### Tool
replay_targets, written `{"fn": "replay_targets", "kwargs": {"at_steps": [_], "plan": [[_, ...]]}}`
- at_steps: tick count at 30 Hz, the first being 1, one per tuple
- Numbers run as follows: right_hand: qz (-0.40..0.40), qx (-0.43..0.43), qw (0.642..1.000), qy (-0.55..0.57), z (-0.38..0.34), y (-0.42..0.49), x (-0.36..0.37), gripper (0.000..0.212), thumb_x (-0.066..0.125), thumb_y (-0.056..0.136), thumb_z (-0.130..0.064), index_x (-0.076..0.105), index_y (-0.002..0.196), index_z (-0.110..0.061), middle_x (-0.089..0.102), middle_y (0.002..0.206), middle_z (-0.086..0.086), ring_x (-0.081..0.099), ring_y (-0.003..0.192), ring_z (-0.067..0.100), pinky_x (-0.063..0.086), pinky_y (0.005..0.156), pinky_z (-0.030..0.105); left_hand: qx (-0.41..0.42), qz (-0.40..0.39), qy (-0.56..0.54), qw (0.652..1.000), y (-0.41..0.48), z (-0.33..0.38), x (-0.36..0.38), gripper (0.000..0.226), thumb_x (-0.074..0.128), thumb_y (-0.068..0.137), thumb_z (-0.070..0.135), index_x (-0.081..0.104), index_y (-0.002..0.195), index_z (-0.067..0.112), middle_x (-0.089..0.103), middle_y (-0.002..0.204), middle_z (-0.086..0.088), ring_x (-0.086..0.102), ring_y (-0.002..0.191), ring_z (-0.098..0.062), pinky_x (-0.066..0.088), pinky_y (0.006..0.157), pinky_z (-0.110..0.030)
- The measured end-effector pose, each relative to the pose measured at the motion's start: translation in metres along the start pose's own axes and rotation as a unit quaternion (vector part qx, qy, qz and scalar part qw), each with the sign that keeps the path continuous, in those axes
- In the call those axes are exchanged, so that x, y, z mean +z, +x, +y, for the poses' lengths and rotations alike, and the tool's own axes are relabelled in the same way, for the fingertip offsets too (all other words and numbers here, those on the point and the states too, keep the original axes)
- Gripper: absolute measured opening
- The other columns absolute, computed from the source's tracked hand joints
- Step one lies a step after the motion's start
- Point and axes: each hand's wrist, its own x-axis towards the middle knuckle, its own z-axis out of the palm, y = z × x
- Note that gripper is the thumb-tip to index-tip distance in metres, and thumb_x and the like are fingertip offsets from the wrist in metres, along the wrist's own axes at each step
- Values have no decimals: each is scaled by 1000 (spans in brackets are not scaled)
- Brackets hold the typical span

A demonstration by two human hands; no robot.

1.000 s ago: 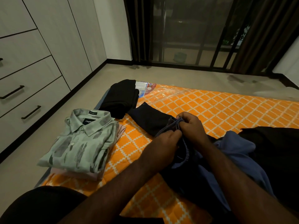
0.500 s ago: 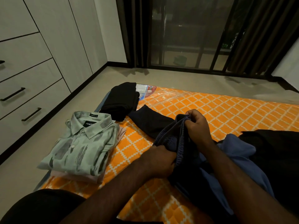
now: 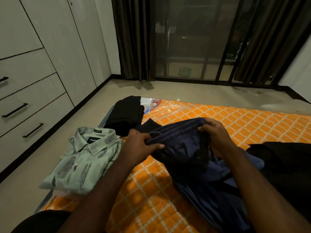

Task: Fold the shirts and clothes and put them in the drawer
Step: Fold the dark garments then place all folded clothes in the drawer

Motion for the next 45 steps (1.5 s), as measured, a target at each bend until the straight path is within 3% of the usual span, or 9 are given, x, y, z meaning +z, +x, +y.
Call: {"fn": "replay_targets", "kwargs": {"at_steps": [3, 6, 9, 14, 20, 26, 33, 37, 45], "plan": [[-88, -14, 994, -64, -10, -6, 2, 13, 60, 98, -2, 70, 104, -6, 73, 99, 10, 70, 91, 23, 58, 79, 33, -91, -79, -279, 953, -6, -8, 0, 46, 88, 76, 34, 46, 70, 16, 64, 78, -10, 72, 77, -23, 62, 67, -42], [-92, -44, 981, -164, -40, -4, 7, 14, 59, 102, -8, 68, 113, -9, 74, 109, 11, 72, 102, 26, 59, 88, 39, -74, -17, -341, 937, 1, 8, -20, 37, 87, 74, 7, 50, 75, 13, 66, 75, -1, 70, 70, -17, 56, 59, -27], [-47, -114, 962, -242, -106, 8, 21, 11, 59, 104, -19, 67, 111, -21, 75, 103, 1, 72, 98, 20, 58, 87, 39, 19, 105, -324, 940, 31, 49, -76, 41, 92, 66, 18, 55, 81, 18, 64, 74, 5, 62, 72, -14, 53, 65, -33], [66, -303, 909, -278, -275, 29, 51, 13, 58, 104, -32, 66, 109, -23, 73, 97, -11, 68, 86, 2, 53, 75, 27, 173, 220, -391, 877, 59, 165, -211, 65, 93, 63, 42, 54, 114, 34, 67, 120, -2, 69, 108, -23, 59, 91, -50], [149, -477, 799, -335, -461, 11, 81, 24, 51, 105, -44, 59, 115, -24, 67, 93, -12, 62, 81, -2, 47, 69, 18, 289, 304, -340, 842, 50, 288, -366, 56, 84, 73, 58, 54, 113, 33, 69, 113, 3, 69, 103, -18, 59, 90, -42], [181, -486, 742, -425, -577, 2, 82, 20, 54, 103, -44, 51, 95, -27, 66, 96, 3, 62, 89, 23, 38, 71, 33, 360, 196, -220, 885, 4, 356, -468, 42, 85, 79, 35, 68, 112, 16, 77, 101, -3, 75, 94, -19, 62, 80, -34], [198, -506, 759, -359, -626, -15, 83, 23, 54, 104, -41, 62, 110, -21, 67, 99, -5, 66, 93, 18, 48, 78, 32, 372, 235, -242, 865, -13, 391, -503, 19, 77, 87, 16, 69, 103, 22, 75, 100, -1, 71, 95, -21, 56, 72, -26], [187, -501, 776, -333, -636, -28, 87, 31, 53, 104, -42, 64, 112, -15, 69, 104, 0, 67, 97, 21, 55, 88, 44, 377, 230, -301, 845, -15, 400, -499, 19, 70, 94, 18, 67, 112, 24, 73, 112, -4, 69, 104, -24, 57, 88, -38], [10, -377, 926, -24, -615, -60, 68, 34, 57, 104, -36, 70, 117, -8, 76, 110, 9, 75, 93, 19, 62, 77, 29, 401, 126, -354, 835, -42, 426, -485, 25, 68, 96, 24, 68, 117, 9, 76, 112, -10, 73, 100, -27, 59, 84, -37]]}}
